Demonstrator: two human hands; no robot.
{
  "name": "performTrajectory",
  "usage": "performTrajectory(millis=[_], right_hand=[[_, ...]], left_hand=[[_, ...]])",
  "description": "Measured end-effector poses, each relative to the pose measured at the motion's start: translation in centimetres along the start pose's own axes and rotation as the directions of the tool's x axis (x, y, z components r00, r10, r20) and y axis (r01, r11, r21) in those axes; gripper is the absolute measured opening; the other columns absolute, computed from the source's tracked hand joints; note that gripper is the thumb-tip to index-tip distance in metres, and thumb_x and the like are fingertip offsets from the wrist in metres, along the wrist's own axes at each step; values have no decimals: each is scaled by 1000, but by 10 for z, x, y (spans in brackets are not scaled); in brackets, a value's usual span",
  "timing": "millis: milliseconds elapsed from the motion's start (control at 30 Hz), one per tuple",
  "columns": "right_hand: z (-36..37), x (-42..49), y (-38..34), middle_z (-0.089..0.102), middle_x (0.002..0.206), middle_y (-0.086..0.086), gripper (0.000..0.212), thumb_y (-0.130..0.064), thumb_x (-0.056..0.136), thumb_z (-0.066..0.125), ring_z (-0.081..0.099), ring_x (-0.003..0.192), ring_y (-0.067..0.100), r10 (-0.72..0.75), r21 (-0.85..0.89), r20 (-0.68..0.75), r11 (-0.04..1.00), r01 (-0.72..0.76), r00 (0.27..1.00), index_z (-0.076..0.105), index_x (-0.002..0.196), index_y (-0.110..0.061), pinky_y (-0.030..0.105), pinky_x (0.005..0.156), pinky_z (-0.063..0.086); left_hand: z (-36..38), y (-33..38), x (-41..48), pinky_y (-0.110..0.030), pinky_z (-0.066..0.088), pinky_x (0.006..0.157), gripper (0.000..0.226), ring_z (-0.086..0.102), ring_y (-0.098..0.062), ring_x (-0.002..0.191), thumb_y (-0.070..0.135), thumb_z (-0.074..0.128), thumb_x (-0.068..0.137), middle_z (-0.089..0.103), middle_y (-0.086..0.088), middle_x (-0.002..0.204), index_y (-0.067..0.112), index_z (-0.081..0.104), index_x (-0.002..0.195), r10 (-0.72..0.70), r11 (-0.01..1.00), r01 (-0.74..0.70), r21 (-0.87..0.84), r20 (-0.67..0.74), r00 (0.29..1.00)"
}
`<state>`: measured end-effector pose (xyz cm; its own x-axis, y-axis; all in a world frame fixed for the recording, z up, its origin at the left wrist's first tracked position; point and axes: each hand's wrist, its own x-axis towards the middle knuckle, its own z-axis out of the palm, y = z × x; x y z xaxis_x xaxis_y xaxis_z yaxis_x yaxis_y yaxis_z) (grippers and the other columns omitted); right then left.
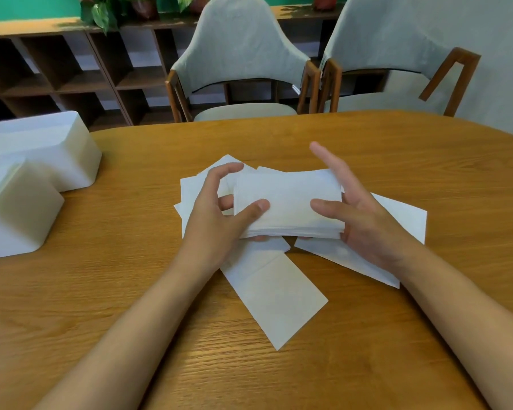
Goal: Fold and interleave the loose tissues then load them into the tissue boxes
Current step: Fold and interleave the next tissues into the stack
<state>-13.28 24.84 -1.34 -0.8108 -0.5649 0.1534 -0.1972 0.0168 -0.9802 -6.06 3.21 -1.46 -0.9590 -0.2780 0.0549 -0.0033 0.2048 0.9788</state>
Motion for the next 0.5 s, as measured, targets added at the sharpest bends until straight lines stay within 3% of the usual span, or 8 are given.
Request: performTrajectory(millis=[100,133,233,300,367,433,500], right_hand=[[-1,-3,1,56,135,-28,44,-31,91,70,53,126,2,49,-58,18,997,-48,999,62,132,-46,39,108,47],[0,-4,0,60,131,-26,37,-29,92,69,55,124,4,51,-93,-16,994,-52,999,67,126,-44,44,109,46],[-2,-2,2,63,126,-30,35,-17,94,68,54,119,-7,37,-158,-130,986,-58,991,72,120,-41,33,106,45],[-6,0,3,62,122,-36,36,-15,95,67,52,117,-14,17,-196,-196,979,-56,980,72,119,-40,24,101,42],[-10,2,7,62,121,-38,35,-16,95,67,50,115,-17,7,-236,-255,969,-69,967,71,120,-40,17,94,39],[-11,2,8,63,124,-34,35,-15,95,67,50,118,-15,-1,-246,-284,967,-72,959,71,120,-39,14,94,38],[-11,2,9,64,124,-32,36,-13,94,66,50,119,-16,-17,-252,-274,966,-55,961,71,121,-37,7,94,39]], left_hand=[[1,1,-1,-42,65,70,59,78,-24,87,25,82,89,77,-3,114,42,46,132,36,999,-36,-26,19,999],[1,1,-1,-38,64,69,63,78,-23,89,26,82,89,76,-1,116,43,42,134,61,998,-60,-21,33,998],[3,-2,-2,-24,58,79,72,69,-9,102,35,84,85,63,10,128,44,33,135,189,969,-195,154,53,981],[4,-4,-3,-12,48,79,62,58,-4,103,40,87,81,53,13,124,38,44,126,354,842,-368,395,110,929],[4,-2,-5,-9,40,76,40,55,-5,95,38,90,78,56,11,112,28,63,106,437,755,-503,421,250,864],[1,1,-7,-11,39,75,28,58,-9,92,37,91,77,65,14,101,27,74,95,362,787,-517,337,428,828],[0,2,-8,-12,39,76,28,60,-11,97,38,91,77,68,17,103,32,79,101,226,807,-485,337,582,781]])
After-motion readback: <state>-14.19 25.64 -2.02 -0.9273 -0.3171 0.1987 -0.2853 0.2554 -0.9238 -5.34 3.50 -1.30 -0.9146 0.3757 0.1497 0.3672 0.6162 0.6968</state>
